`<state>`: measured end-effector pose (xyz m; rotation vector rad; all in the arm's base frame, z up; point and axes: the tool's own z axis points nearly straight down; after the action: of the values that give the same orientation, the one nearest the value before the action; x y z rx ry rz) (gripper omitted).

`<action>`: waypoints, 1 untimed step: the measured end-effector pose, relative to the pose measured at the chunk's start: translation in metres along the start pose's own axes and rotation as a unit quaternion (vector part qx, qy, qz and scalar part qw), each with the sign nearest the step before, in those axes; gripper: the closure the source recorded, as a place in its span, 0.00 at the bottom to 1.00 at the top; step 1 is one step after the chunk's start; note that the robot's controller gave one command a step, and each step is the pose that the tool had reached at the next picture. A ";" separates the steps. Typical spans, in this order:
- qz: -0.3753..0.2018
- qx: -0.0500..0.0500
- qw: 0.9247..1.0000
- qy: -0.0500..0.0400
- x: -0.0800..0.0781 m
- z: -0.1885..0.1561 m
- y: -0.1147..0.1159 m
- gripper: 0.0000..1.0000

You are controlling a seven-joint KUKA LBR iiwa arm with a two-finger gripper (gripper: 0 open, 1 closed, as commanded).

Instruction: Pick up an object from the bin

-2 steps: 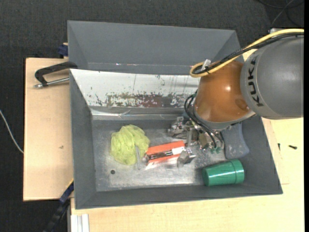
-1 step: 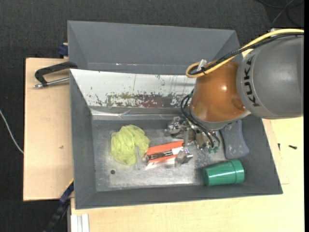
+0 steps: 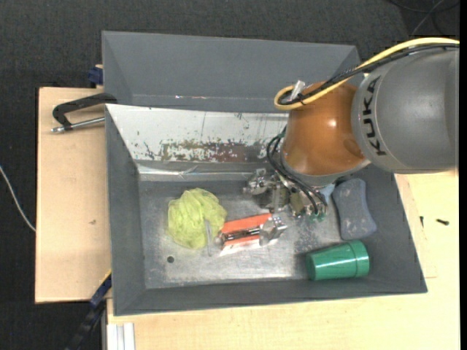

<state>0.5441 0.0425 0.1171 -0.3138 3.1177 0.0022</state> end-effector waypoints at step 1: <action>-0.034 0.000 0.999 0.003 -0.002 0.030 -0.001 0.00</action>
Offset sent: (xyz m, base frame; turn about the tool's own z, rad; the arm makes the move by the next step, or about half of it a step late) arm 0.0027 -0.0018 -0.0471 -0.0145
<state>0.5462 0.0418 0.0869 -0.4215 3.1110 0.0012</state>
